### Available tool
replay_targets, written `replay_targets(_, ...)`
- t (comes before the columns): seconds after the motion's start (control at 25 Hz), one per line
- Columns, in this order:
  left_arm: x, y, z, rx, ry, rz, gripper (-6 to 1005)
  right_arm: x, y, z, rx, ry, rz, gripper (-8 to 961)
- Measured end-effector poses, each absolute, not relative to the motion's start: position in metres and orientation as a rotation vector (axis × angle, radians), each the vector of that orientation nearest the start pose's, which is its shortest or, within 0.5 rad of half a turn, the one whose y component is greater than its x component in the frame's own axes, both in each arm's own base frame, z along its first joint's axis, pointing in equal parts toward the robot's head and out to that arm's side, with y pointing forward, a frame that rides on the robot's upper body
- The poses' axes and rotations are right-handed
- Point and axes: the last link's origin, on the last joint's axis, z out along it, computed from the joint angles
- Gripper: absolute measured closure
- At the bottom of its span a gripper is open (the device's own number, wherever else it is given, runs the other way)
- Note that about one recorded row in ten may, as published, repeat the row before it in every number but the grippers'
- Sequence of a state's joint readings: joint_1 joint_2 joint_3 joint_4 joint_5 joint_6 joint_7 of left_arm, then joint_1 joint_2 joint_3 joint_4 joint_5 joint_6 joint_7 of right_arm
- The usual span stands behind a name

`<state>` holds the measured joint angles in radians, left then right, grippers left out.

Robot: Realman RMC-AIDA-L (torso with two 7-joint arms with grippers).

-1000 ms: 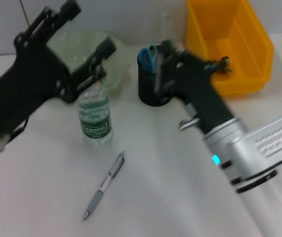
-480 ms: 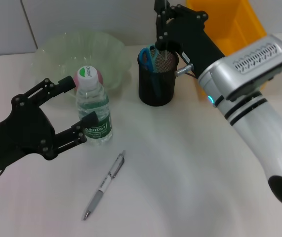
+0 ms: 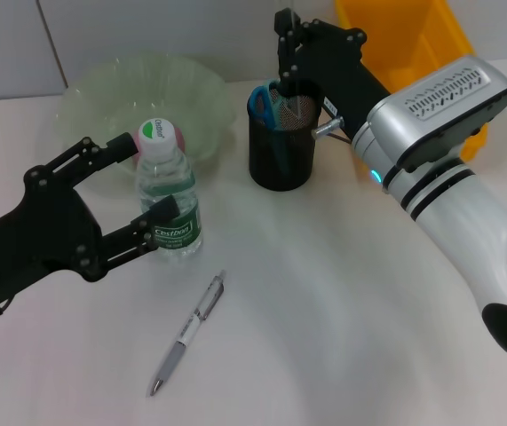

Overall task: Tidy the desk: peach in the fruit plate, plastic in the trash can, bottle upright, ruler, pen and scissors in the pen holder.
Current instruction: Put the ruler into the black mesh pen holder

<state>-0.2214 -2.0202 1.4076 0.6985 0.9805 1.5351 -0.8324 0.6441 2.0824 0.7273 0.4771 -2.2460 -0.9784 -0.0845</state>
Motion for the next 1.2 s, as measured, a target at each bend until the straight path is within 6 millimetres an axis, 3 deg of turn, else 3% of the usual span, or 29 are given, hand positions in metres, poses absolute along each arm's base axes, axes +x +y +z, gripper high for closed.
replay_targets(1.2,-0.216,0.294,-0.017,-2.448,-0.029,-1.213,220,0.198,0.382,-0.076,-1.915,0.271,0.798,894)
